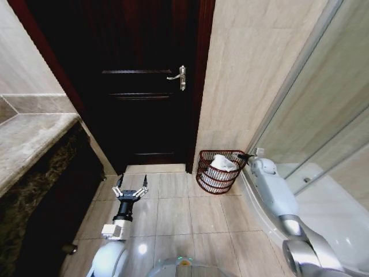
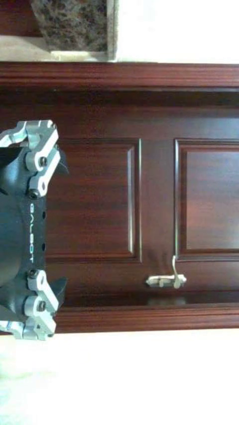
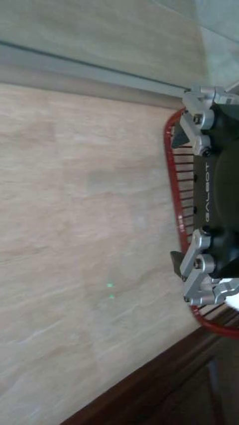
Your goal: Discard the used towel into the hamper.
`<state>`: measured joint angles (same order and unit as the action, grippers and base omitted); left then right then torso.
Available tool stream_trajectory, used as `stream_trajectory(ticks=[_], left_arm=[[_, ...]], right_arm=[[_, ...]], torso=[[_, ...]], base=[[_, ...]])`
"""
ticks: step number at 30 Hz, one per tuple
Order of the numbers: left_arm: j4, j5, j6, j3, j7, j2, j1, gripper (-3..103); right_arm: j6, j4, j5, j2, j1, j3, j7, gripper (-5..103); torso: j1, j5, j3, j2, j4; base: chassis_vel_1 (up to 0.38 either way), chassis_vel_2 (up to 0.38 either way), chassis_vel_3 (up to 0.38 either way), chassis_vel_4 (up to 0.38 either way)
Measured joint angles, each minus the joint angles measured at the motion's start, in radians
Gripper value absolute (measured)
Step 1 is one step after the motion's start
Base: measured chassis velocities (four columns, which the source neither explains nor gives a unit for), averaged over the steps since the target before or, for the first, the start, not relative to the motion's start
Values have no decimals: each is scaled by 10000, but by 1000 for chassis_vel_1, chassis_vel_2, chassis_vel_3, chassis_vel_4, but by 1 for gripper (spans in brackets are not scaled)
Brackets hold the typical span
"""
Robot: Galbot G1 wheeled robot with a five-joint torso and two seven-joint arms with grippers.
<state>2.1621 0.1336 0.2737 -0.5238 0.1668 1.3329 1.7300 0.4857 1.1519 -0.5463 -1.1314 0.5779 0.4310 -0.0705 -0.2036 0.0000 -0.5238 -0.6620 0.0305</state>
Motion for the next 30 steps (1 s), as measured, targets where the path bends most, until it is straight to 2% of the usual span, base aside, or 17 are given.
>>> stream_trajectory(ticks=[2, 3, 6, 7, 9, 10, 13, 14, 17, 18, 20, 23, 25, 27, 29, 30], left_arm=[[-90, -8, 4, -15, 0, 104, -43, 100], [-90, -8, 4, -15, 0, 104, -43, 100], [-267, -28, -59, 40, 0, 217, -183, 100], [-267, -28, -59, 40, 0, 217, -183, 100], [-488, 38, -233, 156, -15, 83, -500, 100], [-488, 38, -233, 156, -15, 83, -500, 100], [-789, 321, -662, 435, -155, -294, -1151, 100], [-789, 321, -662, 435, -155, -294, -1151, 100], [-1127, 954, -1389, 812, -339, -672, -1947, 100], [-1127, 954, -1389, 812, -339, -672, -1947, 100], [-1374, 1534, -1836, 1021, -555, -987, -2449, 100], [-1721, 1797, -1948, 1150, -621, -1263, -2876, 100], [-2106, 1605, -2067, 1076, -395, -1320, -3181, 100], [-2226, 1477, -2104, 1006, -232, -1300, -3227, 100], [-2454, 1121, -2201, 691, 368, -1104, -3227, 100], [-2454, 1121, -2201, 691, 368, -1104, -3227, 100]], right_arm=[[-233, 1286, -190, 189, 772, 190, 569, 100], [-233, 1286, -190, 189, 772, 190, 569, 100], [-572, 3509, -131, 401, 2588, 688, 1024, 100], [-572, 3509, -131, 401, 2588, 688, 1024, 100], [-1107, 5212, 332, 283, 4326, 1182, 1249, 100], [-1107, 5212, 332, 283, 4326, 1182, 1249, 100], [-1812, 7061, 1261, -280, 6565, 1829, 1318, 100], [-1812, 7061, 1261, -280, 6565, 1829, 1318, 100], [-2504, 8291, 1946, -923, 8371, 2294, 1372, 100], [-2504, 8291, 1946, -923, 8371, 2294, 1372, 100], [-2826, 8841, 2218, -1401, 9178, 2503, 1377, 100], [-3191, 9213, 2500, -2041, 9828, 2725, 1322, 100], [-3606, 9448, 2796, -2722, 10435, 2959, 1251, 100], [-3764, 9484, 2880, -2900, 10628, 3059, 1215, 100], [-4385, 9498, 3067, -3322, 11296, 3493, 897, 100], [-4385, 9498, 3067, -3322, 11296, 3493, 897, 100]], torso=[[-1, 0, 0, 0, 2], [-1, 0, 0, 0, 2], [0, -4, 1, -1, -3], [0, -4, 1, -1, -3], [0, 4, 1, 0, -6], [0, 4, 1, 0, -6], [1, 3, 1, -1, -4], [1, 3, 1, -1, -4], [2, -6, 1, -1, -6], [2, -6, 1, -1, -6], [2, -1, 1, -1, -6], [1, 0, 1, -1, -6], [0, -3, 0, -1, -3], [0, -3, 0, -1, -5], [0, 0, 0, -1, -3], [0, 0, 0, -1, -3]], base=[[0, 0, 0, 0], [0, 0, 0, 0], [0, 0, 0, 0], [0, 0, 0, 0], [0, 0, 0, 0], [0, 0, 0, 0], [0, 0, 0, 0], [0, 0, 0, 0], [0, 0, 0, 0], [0, 0, 0, 0], [0, 0, 0, 0], [0, 0, 0, 0], [0, 0, 0, 0], [0, 0, 0, 0], [0, 0, 0, 0], [0, 0, 0, 0]])
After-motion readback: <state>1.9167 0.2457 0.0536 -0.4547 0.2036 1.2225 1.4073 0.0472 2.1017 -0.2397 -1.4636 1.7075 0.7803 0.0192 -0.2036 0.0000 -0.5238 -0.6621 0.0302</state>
